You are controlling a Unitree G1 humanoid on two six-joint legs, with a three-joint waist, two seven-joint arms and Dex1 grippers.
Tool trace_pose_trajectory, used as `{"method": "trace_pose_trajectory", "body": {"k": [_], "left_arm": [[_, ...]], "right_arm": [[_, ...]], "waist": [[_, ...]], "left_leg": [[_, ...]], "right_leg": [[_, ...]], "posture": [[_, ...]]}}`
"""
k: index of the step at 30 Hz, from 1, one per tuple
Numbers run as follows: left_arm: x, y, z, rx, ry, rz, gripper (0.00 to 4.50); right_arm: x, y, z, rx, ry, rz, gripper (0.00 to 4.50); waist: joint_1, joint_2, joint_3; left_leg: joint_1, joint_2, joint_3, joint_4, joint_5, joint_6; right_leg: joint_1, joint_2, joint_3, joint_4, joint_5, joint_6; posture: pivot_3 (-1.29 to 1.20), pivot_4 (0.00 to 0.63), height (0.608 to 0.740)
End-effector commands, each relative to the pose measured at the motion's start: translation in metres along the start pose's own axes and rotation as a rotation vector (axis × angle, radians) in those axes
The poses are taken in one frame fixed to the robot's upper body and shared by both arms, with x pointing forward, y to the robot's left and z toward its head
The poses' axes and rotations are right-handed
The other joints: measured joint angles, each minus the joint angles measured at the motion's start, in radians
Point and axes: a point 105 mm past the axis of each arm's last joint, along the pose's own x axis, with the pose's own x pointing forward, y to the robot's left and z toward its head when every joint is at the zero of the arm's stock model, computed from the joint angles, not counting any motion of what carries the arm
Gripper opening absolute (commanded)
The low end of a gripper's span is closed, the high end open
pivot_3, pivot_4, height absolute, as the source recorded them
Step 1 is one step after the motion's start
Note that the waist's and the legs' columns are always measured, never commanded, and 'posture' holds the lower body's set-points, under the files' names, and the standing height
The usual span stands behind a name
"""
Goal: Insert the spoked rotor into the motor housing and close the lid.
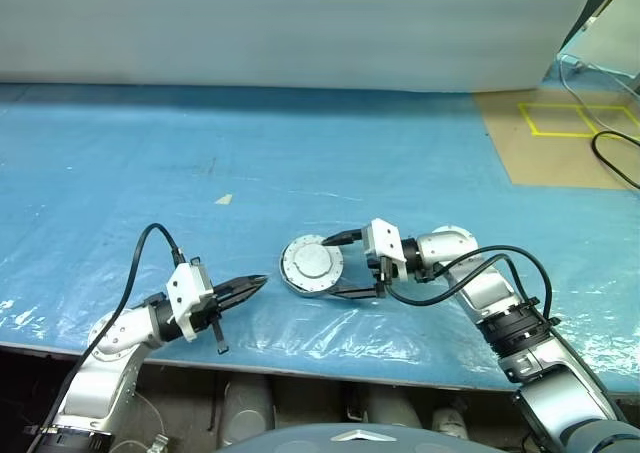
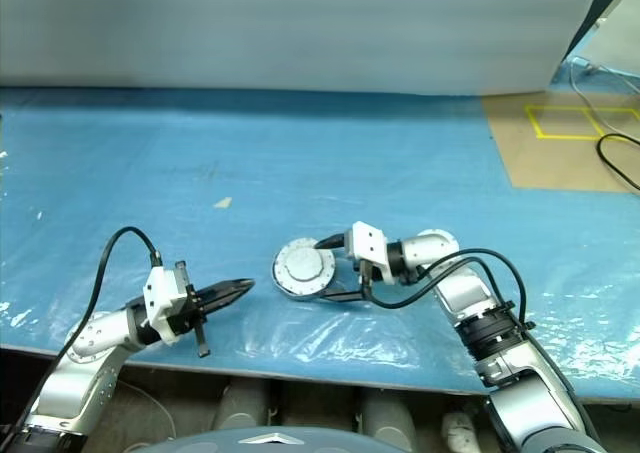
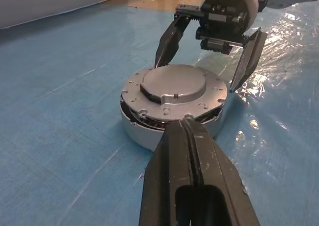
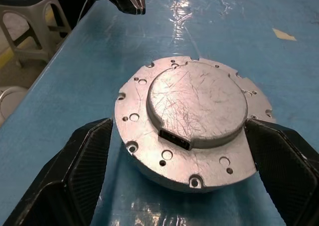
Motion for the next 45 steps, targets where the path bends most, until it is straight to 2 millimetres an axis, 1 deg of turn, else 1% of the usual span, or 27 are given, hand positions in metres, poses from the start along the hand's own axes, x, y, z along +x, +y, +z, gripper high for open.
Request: {"method": "trace_pose_trajectory", "body": {"k": [1,4,10,13,17,21,23,26,29,34,39,45], "left_arm": [[0.000,-0.003,0.010,0.026,-0.016,-0.018,0.00],[0.000,-0.003,0.006,0.031,-0.010,-0.020,0.00],[-0.010,-0.006,-0.018,0.014,0.005,-0.011,0.00],[-0.010,-0.006,-0.020,0.015,-0.002,-0.012,0.00],[-0.011,-0.008,-0.021,0.014,-0.001,-0.017,0.00],[-0.012,-0.010,-0.022,0.015,0.007,-0.016,0.00],[-0.012,-0.010,-0.022,0.015,0.009,-0.014,0.00],[-0.010,-0.011,-0.020,0.016,0.006,-0.012,0.00],[-0.005,-0.010,-0.016,0.017,-0.003,-0.012,0.00],[-0.005,-0.009,-0.013,0.020,-0.006,-0.008,0.00],[-0.006,-0.012,-0.015,0.019,0.001,-0.007,0.00],[-0.008,-0.012,-0.020,0.014,0.004,-0.001,0.00]], "right_arm": [[0.001,-0.006,0.009,-0.042,-0.019,0.003,4.47],[-0.001,-0.011,0.017,-0.061,-0.030,0.000,4.47],[-0.005,-0.019,0.030,-0.082,-0.051,-0.003,4.47],[-0.006,-0.018,0.034,-0.088,-0.054,0.012,4.47],[-0.005,-0.012,0.033,-0.071,-0.047,0.041,4.47],[-0.011,-0.002,0.033,-0.048,-0.033,0.084,4.47],[-0.011,-0.004,0.034,-0.047,-0.046,0.066,4.47],[-0.005,-0.013,0.037,-0.049,-0.074,0.018,4.47],[0.002,-0.014,0.035,-0.035,-0.077,0.021,4.47],[0.009,-0.016,0.030,-0.011,-0.084,0.008,4.47],[0.011,-0.018,0.018,0.006,-0.059,-0.013,4.47],[0.014,-0.017,0.012,0.023,-0.055,-0.019,4.47]], "waist": [[-0.003,0.000,0.000],[-0.003,0.000,0.000],[-0.003,0.000,0.000],[0.000,0.000,0.000],[0.004,0.000,0.000],[0.004,0.000,0.000],[0.004,0.000,0.000],[0.000,0.000,0.000],[0.001,0.000,0.000],[0.003,0.000,0.000],[0.003,0.000,0.000],[0.003,0.000,0.000]], "left_leg": [[0.000,0.000,0.000,0.000,0.000,0.000],[0.000,0.001,0.001,0.000,0.000,0.000],[0.001,0.001,0.003,0.001,0.000,0.000],[0.000,0.002,0.003,0.001,0.000,0.000],[0.000,0.002,0.003,0.001,0.000,0.000],[0.000,0.002,0.004,0.000,0.000,0.000],[0.000,0.002,0.004,0.000,0.000,0.000],[0.001,0.004,0.004,0.000,0.000,0.000],[0.002,0.004,0.005,0.000,0.000,0.000],[0.001,0.004,0.006,0.000,0.000,0.000],[0.001,0.004,0.006,0.000,0.000,0.000],[0.001,0.004,0.006,0.000,0.000,0.000]], "right_leg": [[0.000,0.000,0.000,0.000,0.000,0.000],[0.000,0.000,0.000,0.001,0.000,-0.001],[0.000,0.000,0.001,0.001,0.000,-0.001],[-0.001,0.000,0.001,0.001,0.000,-0.001],[-0.001,0.000,0.001,0.001,0.000,-0.001],[-0.001,0.000,0.001,0.000,0.000,-0.001],[-0.001,0.000,0.001,0.000,0.000,-0.001],[-0.002,0.001,0.001,0.001,0.001,-0.001],[-0.002,0.001,0.001,0.001,0.001,-0.002],[-0.002,0.001,0.001,0.000,0.001,-0.002],[-0.002,0.001,0.001,0.000,0.001,-0.002],[-0.003,0.001,0.001,0.000,0.001,-0.002]], "posture": [[0.00,0.150,0.740],[0.00,0.150,0.740],[0.00,0.150,0.740],[0.00,0.150,0.740],[0.00,0.150,0.740],[0.00,0.150,0.740],[0.00,0.150,0.740],[0.00,0.150,0.740],[0.00,0.150,0.740],[0.00,0.150,0.740],[0.00,0.150,0.740],[0.00,0.150,0.740]]}}
